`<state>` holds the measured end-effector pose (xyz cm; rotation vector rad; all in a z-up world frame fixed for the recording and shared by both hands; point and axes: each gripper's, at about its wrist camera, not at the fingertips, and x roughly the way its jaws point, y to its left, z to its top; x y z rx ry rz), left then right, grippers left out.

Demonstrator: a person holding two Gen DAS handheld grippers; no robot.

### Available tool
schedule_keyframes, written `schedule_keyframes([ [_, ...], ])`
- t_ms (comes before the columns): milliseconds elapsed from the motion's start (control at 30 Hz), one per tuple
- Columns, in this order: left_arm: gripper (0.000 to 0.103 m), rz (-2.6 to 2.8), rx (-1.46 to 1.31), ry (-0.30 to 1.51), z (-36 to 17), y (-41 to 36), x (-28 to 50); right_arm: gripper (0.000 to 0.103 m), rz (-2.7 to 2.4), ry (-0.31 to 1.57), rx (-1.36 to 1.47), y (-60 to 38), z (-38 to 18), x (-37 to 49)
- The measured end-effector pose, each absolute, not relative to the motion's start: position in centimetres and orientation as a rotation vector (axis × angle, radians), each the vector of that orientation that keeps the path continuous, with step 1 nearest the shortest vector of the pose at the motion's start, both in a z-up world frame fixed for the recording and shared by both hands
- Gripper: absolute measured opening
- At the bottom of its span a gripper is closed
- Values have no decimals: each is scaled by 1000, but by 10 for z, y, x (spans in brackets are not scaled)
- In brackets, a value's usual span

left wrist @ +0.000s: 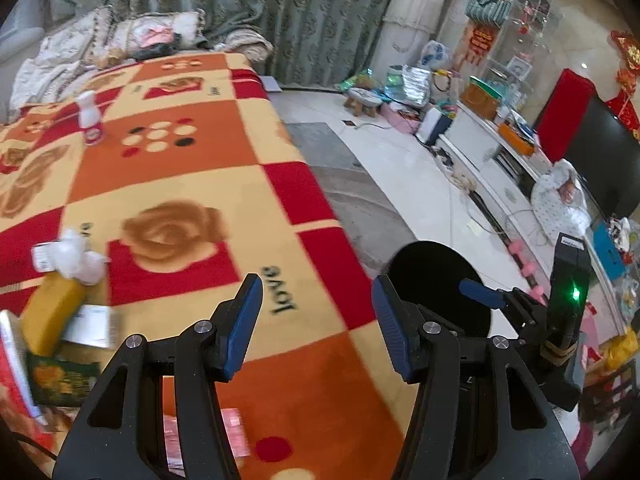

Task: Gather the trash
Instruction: 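Move both empty tools back over the trash on the blanket, then grasp the red plastic bag with the left tool while the right tool grasps the white crumpled tissue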

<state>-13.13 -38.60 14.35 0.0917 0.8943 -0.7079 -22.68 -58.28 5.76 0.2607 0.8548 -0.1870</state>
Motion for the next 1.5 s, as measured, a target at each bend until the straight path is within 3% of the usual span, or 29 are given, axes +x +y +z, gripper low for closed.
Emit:
schedule_keyframes([
  [833,56,-370,69,856,123,-216,-88,85,107,902,115,-412,65,-134],
  [1500,56,-255,17,922,105,-92,-92,85,218,948,87,-360,62,-97],
])
